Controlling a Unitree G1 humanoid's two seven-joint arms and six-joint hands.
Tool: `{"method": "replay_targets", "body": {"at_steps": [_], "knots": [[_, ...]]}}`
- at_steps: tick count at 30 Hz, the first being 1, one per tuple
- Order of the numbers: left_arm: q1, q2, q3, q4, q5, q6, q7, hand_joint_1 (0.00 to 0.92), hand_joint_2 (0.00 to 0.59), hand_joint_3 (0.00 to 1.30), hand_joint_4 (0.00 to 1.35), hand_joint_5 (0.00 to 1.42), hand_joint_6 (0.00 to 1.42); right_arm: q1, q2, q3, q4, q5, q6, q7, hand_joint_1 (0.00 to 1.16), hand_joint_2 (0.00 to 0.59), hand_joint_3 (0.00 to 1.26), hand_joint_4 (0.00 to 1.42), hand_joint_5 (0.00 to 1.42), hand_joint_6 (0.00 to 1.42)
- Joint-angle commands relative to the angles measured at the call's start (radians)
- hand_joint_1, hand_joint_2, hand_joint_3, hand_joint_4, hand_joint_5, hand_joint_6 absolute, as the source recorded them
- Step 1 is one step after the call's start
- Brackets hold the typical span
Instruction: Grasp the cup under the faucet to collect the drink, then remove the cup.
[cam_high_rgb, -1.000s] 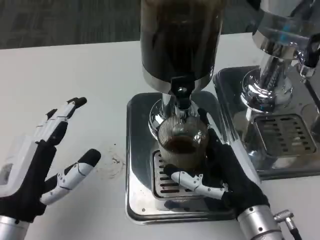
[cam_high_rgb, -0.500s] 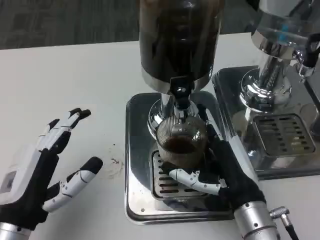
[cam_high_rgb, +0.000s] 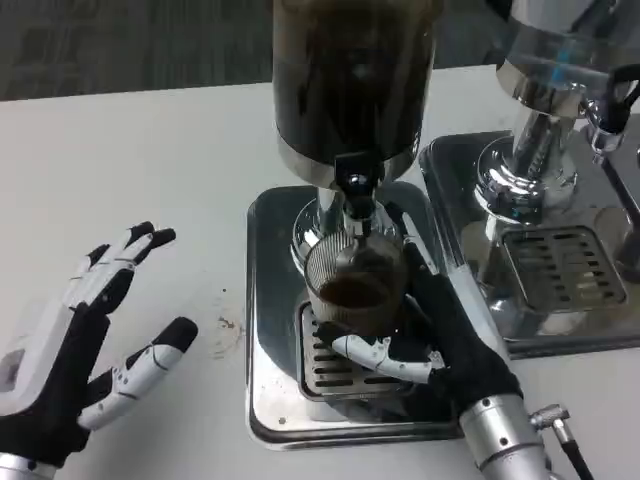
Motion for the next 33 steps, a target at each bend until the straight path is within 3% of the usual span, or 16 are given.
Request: {"method": "replay_targets", "body": {"at_steps": [1,12,24,33], "knots": [[0.016,0.009,-0.002,-0.009,-0.008,0.010,0.014,0.000,0.195,0.20,0.00,0.13,0.04,0.021,0.016,0.018,0.043,0.002,0.028,0.020,0.97,0.169,0.09,0.42,0.40,0.50],[0.019,0.012,-0.001,-0.023,-0.013,0.019,0.008,0.000,0.200,0.22,0.00,0.14,0.04,0.006,0.028,0.011,0.077,-0.014,-0.011,-0.032,1.05,0.161,0.30,0.53,0.55,0.63],[0.021,0.010,-0.006,-0.027,-0.023,0.025,0.000,0.000,0.200,0.22,0.00,0.14,0.05,-0.007,0.025,0.011,0.088,-0.052,-0.043,-0.110,1.09,0.147,0.44,0.58,0.65,0.74],[0.010,0.017,-0.018,-0.029,0.005,0.023,0.010,0.000,0.202,0.23,0.00,0.15,0.04,0.003,0.023,0.013,0.067,-0.092,-0.062,-0.173,1.11,0.122,0.52,0.62,0.68,0.72]]}}
